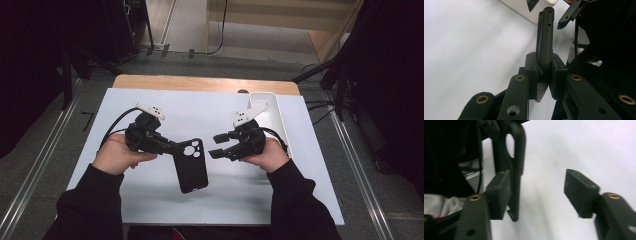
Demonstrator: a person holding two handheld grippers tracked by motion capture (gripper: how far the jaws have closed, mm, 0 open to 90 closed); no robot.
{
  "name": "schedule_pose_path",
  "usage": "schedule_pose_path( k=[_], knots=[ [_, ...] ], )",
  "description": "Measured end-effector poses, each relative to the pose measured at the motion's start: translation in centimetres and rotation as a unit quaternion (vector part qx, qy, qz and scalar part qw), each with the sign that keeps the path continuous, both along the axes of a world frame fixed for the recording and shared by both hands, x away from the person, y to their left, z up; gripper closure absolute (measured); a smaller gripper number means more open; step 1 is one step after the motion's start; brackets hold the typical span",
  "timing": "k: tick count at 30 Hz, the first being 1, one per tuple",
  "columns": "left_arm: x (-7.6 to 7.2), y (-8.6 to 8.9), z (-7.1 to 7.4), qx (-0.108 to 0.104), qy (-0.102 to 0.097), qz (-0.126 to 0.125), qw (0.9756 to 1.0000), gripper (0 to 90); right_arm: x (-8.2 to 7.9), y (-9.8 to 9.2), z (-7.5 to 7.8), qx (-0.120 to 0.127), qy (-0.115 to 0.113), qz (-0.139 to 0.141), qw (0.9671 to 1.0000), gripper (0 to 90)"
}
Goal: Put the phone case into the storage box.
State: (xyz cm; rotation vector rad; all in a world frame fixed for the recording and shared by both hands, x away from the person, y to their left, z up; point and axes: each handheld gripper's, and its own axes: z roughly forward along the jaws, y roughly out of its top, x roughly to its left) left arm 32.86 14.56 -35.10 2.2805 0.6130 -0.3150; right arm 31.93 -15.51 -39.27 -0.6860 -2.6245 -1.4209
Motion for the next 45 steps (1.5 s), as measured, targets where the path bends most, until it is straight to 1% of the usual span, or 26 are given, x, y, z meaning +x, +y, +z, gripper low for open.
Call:
schedule_pose_path(
  k=[4, 7, 8, 10, 12, 14, 17, 19, 20, 21, 24, 27, 30, 31, 32, 33, 34, 36, 37, 38, 42, 43, 45],
  knots=[
    [0.0, 0.2, 0.1, 0.002, -0.001, 0.01, 1.0, 78.6, -0.1, -0.2, -0.3, 0.014, -0.014, -0.015, 0.9997, 27.0],
    [0.1, 0.4, 0.2, 0.002, -0.004, 0.017, 0.9998, 78.6, -0.2, -0.2, -0.6, 0.012, -0.02, -0.026, 0.9994, 24.0],
    [0.2, 0.5, 0.3, 0.003, -0.006, 0.02, 0.9998, 78.6, -0.2, -0.2, -0.8, 0.01, -0.018, -0.032, 0.9993, 23.0],
    [0.2, 0.6, 0.4, 0.006, -0.007, 0.032, 0.9994, 78.6, -0.3, -0.2, -1.1, 0.005, -0.017, -0.041, 0.999, 16.7],
    [0.2, 0.8, 0.5, 0.005, -0.009, 0.035, 0.9993, 78.6, -0.3, -0.3, -1.3, 0.005, -0.017, -0.05, 0.9986, 16.3],
    [0.2, 0.9, 0.6, 0.004, -0.01, 0.036, 0.9993, 78.6, -0.3, -0.3, -1.5, 0.002, -0.018, -0.065, 0.9977, 15.0],
    [0.1, 0.9, 0.7, 0.008, -0.017, 0.047, 0.9987, 78.6, -0.4, -0.3, -1.9, -0.003, -0.016, -0.087, 0.9961, 11.3],
    [0.1, 1.0, 0.8, 0.008, -0.017, 0.051, 0.9985, 78.6, -0.4, -0.3, -2.1, -0.006, -0.013, -0.098, 0.9951, 10.5],
    [0.1, 1.0, 0.9, 0.009, -0.016, 0.057, 0.9982, 78.6, -0.4, -0.2, -2.3, -0.01, -0.015, -0.108, 0.994, 9.1],
    [0.1, 1.0, 0.9, 0.009, -0.013, 0.064, 0.9978, 78.6, -0.4, -0.2, -2.4, -0.013, -0.018, -0.111, 0.9936, 9.1],
    [0.2, 1.1, 1.0, 0.018, -0.019, 0.078, 0.9966, 78.6, -0.6, -0.2, -2.7, -0.006, -0.018, -0.122, 0.9923, 8.1],
    [0.2, 1.1, 1.1, 0.02, -0.022, 0.093, 0.9952, 78.5, -0.8, -0.2, -3.1, -0.011, -0.027, -0.136, 0.9903, 1.1],
    [0.2, 1.1, 1.1, 0.021, -0.023, 0.101, 0.9944, 78.6, -1.0, -0.2, -3.7, -0.015, -0.025, -0.147, 0.9887, 0.1],
    [0.2, 1.0, 1.1, 0.022, -0.023, 0.105, 0.9939, 78.6, -1.0, -0.1, -3.9, -0.017, -0.024, -0.154, 0.9877, 0.1],
    [0.3, 1.0, 1.1, 0.024, -0.025, 0.109, 0.9934, 78.6, -1.0, -0.1, -4.0, -0.02, -0.024, -0.156, 0.9872, 0.0],
    [0.3, 1.0, 1.1, 0.029, -0.027, 0.116, 0.9924, 78.6, -1.1, -0.1, -4.1, -0.02, -0.017, -0.163, 0.9862, 0.0],
    [0.3, 0.9, 1.1, 0.031, -0.028, 0.117, 0.9923, 78.5, -1.1, 0.0, -4.3, -0.022, -0.014, -0.164, 0.9861, 0.0],
    [0.4, 0.9, 1.0, 0.028, -0.026, 0.114, 0.9927, 78.5, -1.2, 0.1, -4.5, -0.029, -0.001, -0.161, 0.9865, 0.0],
    [0.4, 0.9, 1.0, 0.026, -0.025, 0.115, 0.9927, 78.6, -1.2, 0.2, -4.7, -0.033, 0.001, -0.158, 0.9869, 0.0],
    [0.4, 0.9, 1.0, 0.027, -0.026, 0.117, 0.9925, 78.6, -1.2, 0.3, -4.8, -0.037, -0.001, -0.159, 0.9865, 0.0],
    [0.5, 0.9, 0.9, 0.029, -0.029, 0.131, 0.9905, 78.6, -1.5, 0.6, -4.9, -0.034, -0.001, -0.165, 0.9858, 0.0],
    [0.6, 0.9, 0.9, 0.032, -0.031, 0.137, 0.9895, 78.6, -1.6, 0.7, -4.9, -0.032, -0.005, -0.165, 0.9857, 0.0],
    [0.7, 0.8, 0.9, 0.031, -0.029, 0.151, 0.9876, 78.5, -1.7, 0.9, -4.8, -0.029, -0.006, -0.169, 0.9851, 0.0]
  ],
)
